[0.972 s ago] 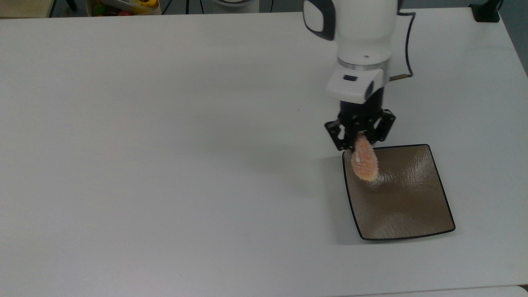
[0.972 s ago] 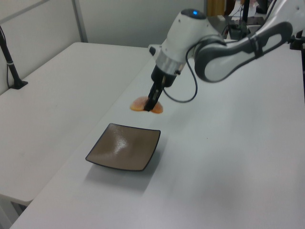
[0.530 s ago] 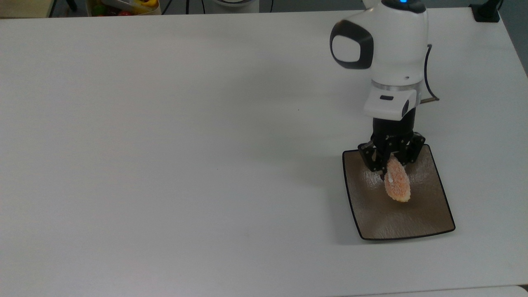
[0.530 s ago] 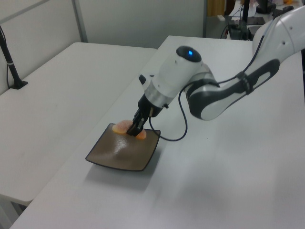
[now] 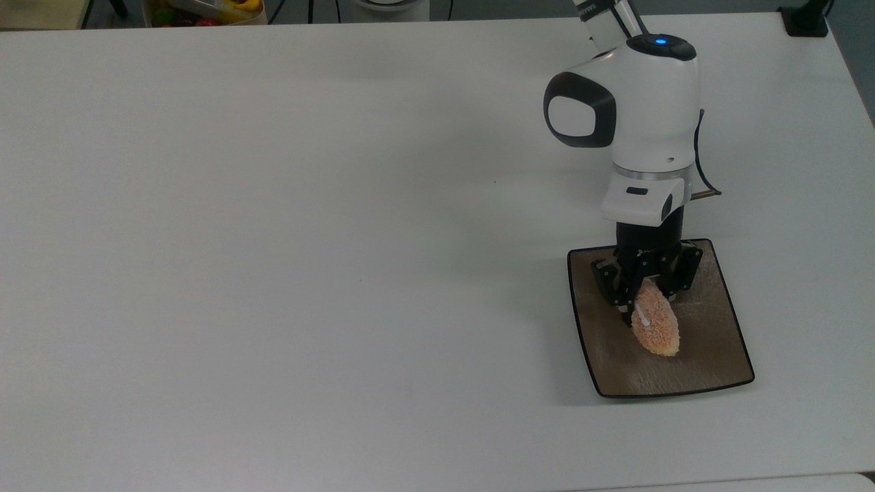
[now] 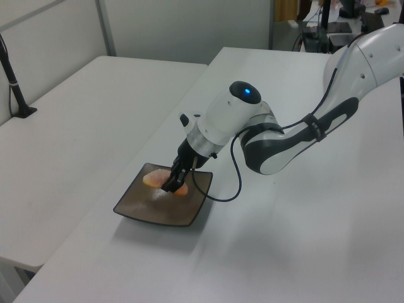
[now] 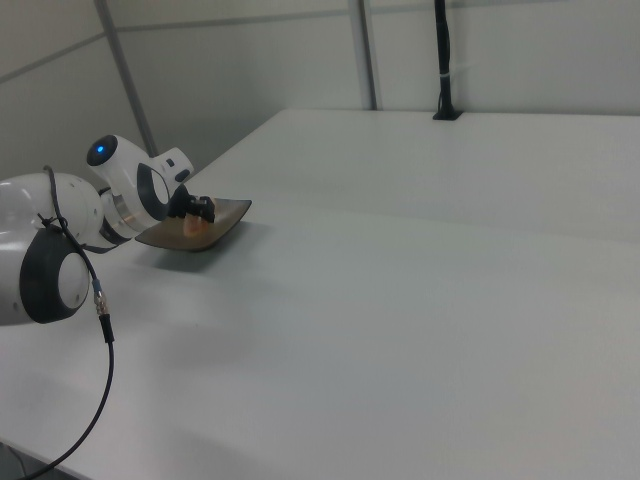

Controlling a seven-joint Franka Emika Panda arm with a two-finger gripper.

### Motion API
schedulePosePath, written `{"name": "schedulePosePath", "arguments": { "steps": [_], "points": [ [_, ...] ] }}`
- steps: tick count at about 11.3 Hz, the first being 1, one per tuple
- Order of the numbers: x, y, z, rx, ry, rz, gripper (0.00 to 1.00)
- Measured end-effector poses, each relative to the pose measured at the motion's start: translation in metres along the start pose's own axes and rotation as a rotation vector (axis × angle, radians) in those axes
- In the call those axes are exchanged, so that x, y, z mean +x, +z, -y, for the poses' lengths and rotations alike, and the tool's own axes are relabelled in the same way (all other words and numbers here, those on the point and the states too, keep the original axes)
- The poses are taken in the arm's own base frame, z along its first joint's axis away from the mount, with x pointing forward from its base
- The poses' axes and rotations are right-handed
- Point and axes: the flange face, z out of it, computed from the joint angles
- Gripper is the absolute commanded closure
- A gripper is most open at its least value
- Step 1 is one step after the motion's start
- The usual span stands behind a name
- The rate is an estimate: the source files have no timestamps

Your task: Bread is placed on a ceramic plate

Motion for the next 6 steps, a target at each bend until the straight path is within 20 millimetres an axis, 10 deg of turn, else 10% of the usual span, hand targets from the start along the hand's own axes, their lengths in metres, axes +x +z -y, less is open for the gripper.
{"name": "schedulePosePath", "arguments": {
  "steps": [6],
  "points": [
    [0.019,-0.032,-0.007,-0.001,0.009,-0.035,0.00]
  ]
}}
